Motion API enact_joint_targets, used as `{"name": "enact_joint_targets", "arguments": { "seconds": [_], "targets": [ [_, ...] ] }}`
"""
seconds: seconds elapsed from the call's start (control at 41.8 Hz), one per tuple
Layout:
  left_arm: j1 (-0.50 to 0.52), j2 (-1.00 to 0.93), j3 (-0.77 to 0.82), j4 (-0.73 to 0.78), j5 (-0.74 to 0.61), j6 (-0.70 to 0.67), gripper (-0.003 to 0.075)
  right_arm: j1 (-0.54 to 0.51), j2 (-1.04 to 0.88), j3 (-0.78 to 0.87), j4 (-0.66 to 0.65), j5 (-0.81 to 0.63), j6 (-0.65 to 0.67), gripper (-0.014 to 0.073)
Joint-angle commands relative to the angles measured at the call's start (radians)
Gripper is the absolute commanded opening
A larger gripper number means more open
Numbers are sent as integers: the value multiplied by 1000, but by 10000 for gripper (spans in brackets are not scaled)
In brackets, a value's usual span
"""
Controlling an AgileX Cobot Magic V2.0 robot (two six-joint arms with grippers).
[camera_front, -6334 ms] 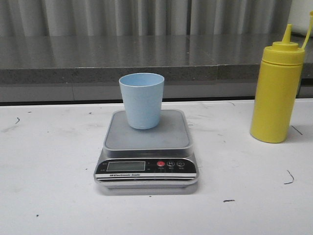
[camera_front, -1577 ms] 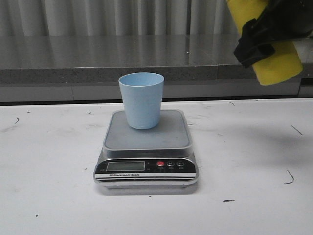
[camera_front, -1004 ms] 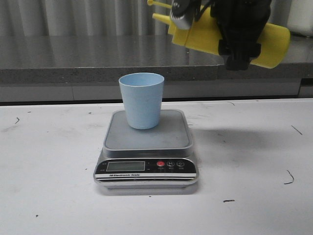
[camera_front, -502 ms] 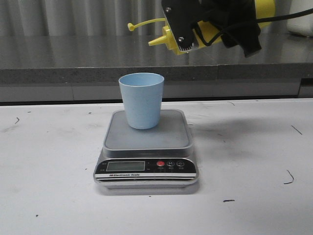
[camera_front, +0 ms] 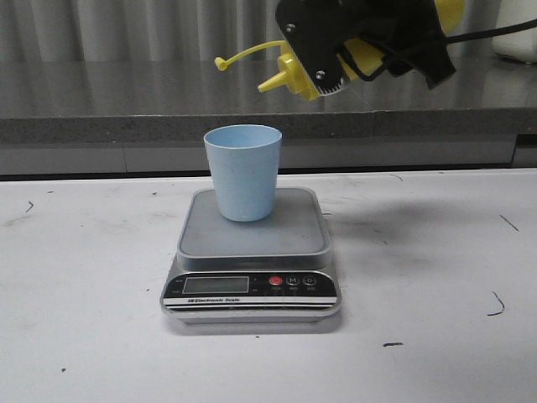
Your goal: Pour seasoning into cup on scale with both arms
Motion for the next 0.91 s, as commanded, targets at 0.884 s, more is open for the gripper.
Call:
{"name": "enact_joint_targets", "arguments": {
  "seconds": [0.884],
  "targets": [
    [3,6,-23,-2,-73,-13,364,-429,-331,267,1047,-591,491,360]
  ]
}}
